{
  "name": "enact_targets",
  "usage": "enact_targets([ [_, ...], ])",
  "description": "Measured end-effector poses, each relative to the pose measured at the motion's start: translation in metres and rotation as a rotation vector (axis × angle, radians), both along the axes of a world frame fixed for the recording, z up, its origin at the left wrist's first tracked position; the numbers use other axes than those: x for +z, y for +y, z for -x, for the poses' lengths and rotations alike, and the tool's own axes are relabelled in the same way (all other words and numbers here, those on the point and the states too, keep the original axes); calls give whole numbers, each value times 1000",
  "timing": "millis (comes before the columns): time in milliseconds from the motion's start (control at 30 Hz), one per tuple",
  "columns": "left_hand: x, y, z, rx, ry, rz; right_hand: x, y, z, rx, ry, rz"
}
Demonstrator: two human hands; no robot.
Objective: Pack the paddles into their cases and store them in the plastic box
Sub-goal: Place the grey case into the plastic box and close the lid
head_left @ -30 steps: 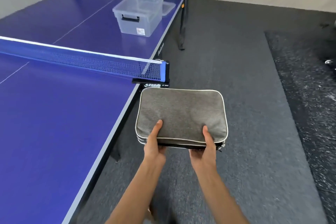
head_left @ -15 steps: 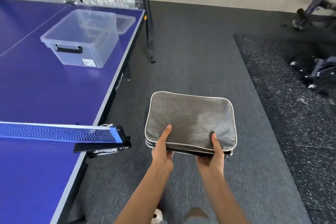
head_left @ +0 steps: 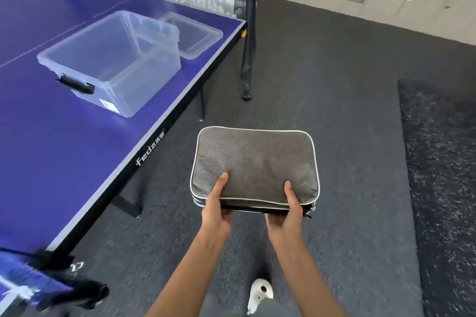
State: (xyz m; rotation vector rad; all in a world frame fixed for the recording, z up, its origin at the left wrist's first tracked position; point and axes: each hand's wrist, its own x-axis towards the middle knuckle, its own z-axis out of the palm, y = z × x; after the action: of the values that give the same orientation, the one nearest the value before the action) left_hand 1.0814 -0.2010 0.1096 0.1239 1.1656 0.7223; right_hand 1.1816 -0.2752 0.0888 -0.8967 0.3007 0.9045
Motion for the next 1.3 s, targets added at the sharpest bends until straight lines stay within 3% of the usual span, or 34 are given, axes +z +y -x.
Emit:
enact_targets([
  [467, -3, 233, -118, 236, -22, -6, 2, 254, -134, 238, -2, -1],
  [833, 60, 397, -147, 395, -68, -157, 77, 441, -165, 363, -24, -56],
  [1000, 88, 451, -139, 569, -40, -201, 104, 519, -162, 537, -13, -75],
  [1300, 131, 513, -105, 1018, -21, -295, 135, 638, -120, 1036, 28, -156],
])
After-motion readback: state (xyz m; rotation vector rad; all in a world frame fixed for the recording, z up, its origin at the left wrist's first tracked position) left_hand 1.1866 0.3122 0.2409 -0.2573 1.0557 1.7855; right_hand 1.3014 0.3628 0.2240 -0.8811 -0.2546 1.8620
